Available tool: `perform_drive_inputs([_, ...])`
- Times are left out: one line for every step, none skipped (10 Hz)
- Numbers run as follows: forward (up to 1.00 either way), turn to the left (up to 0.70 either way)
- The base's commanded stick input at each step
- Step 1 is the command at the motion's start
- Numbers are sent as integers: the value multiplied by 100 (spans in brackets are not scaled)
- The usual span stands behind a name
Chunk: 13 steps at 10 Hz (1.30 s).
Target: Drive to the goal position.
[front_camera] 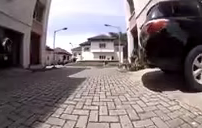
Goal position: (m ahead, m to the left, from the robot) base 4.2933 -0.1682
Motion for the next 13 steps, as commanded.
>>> perform_drive_inputs([50,0])
perform_drive_inputs([50,0])
perform_drive_inputs([50,0])
perform_drive_inputs([50,0])
perform_drive_inputs([50,0])
perform_drive_inputs([50,0])
perform_drive_inputs([50,0])
perform_drive_inputs([50,0])
perform_drive_inputs([50,0])
perform_drive_inputs([50,0])
perform_drive_inputs([50,0])
perform_drive_inputs([50,0])
perform_drive_inputs([50,0])
